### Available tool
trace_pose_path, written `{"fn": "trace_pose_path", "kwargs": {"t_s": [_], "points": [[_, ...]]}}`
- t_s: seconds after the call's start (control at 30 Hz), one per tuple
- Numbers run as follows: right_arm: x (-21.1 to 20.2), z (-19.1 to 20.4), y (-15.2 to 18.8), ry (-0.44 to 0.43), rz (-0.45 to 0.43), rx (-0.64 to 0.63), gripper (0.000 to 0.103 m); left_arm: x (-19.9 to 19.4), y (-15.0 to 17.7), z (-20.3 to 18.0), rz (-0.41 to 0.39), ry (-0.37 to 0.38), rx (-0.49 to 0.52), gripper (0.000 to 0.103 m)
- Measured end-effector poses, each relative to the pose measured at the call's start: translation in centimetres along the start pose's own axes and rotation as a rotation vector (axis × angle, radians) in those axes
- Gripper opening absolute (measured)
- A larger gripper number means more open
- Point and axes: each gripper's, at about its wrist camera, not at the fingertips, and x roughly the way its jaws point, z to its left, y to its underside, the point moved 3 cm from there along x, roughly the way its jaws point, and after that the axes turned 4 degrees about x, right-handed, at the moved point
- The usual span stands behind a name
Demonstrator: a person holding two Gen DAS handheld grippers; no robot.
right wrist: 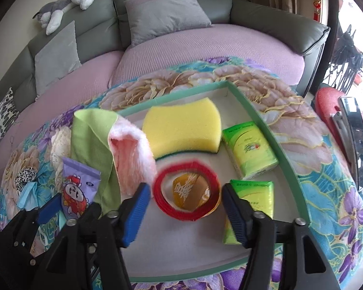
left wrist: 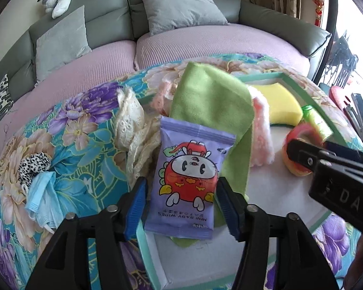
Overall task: Organize soft objects
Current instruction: 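Move both open tools back to the bed toward the scrunchie and blue mask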
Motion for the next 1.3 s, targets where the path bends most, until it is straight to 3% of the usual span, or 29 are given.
{"fn": "trace_pose_path", "kwargs": {"t_s": [0.07, 0.17, 0.33, 0.4, 0.47, 0.8, 1.0, 1.13, 1.3], "points": [[-0.8, -0.4, -0.3, 0.016, -0.028, 0.012, 0.082, -0.7, -0.1, 0.0, -0.013, 0.001, 0.006, 0.080], [-1.6, -0.9, -0.6, 0.023, -0.043, 0.029, 0.087, -1.9, -0.3, 0.1, -0.042, 0.010, -0.002, 0.081], [-2.2, -1.1, -0.8, 0.042, -0.052, 0.025, 0.088, -3.5, -0.6, 0.9, -0.081, -0.009, -0.019, 0.087], [-2.5, -1.1, -0.9, 0.046, -0.062, 0.024, 0.091, -4.0, -0.7, 1.5, -0.099, -0.023, -0.037, 0.096], [-2.8, -1.1, -0.9, 0.049, -0.070, 0.024, 0.103, -4.5, -0.8, 2.2, -0.116, -0.041, -0.056, 0.097], [-2.8, -0.3, -0.8, 0.057, -0.064, -0.001, 0.103, -6.7, -0.3, 9.3, -0.181, -0.213, -0.221, 0.097], [-2.5, 1.8, -0.5, 0.031, -0.052, -0.048, 0.103, -6.3, 0.9, 13.2, -0.159, -0.248, -0.313, 0.097], [-2.5, 3.9, -0.1, -0.007, -0.050, -0.085, 0.103, -6.4, 1.7, 14.8, -0.150, -0.282, -0.346, 0.097], [-2.2, 7.2, 0.8, -0.119, -0.021, -0.136, 0.103, -6.4, 2.5, 16.8, -0.143, -0.285, -0.404, 0.097]]}}
